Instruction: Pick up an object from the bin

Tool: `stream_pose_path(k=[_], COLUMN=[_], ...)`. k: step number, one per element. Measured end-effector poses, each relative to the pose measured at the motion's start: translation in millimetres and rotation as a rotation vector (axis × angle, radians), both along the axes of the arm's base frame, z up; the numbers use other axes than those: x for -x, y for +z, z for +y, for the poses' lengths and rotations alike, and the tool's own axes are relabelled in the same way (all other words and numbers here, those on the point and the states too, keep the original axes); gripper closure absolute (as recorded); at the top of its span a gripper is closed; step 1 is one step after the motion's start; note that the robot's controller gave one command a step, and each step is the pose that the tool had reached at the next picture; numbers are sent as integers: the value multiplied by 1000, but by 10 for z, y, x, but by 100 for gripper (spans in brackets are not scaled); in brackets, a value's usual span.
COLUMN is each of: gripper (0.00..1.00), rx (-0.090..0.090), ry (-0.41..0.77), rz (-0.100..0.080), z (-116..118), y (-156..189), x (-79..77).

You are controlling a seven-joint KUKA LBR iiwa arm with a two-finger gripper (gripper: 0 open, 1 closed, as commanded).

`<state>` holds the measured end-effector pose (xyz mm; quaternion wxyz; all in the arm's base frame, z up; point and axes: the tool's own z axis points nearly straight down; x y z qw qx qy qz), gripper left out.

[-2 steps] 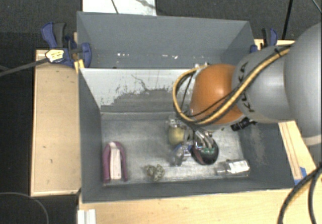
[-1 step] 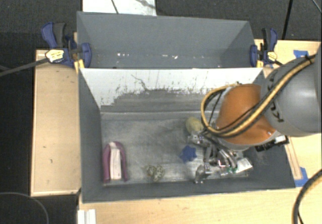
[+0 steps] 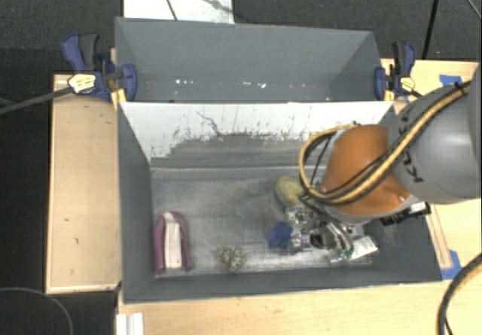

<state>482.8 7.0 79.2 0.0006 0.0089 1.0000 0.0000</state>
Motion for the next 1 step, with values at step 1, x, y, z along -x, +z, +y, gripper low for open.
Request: stream_pose_path(k=[1], gripper=[100], rx=[1], ry=[66], rz=[-10], z=[-91], y=[1751], x=[-25])
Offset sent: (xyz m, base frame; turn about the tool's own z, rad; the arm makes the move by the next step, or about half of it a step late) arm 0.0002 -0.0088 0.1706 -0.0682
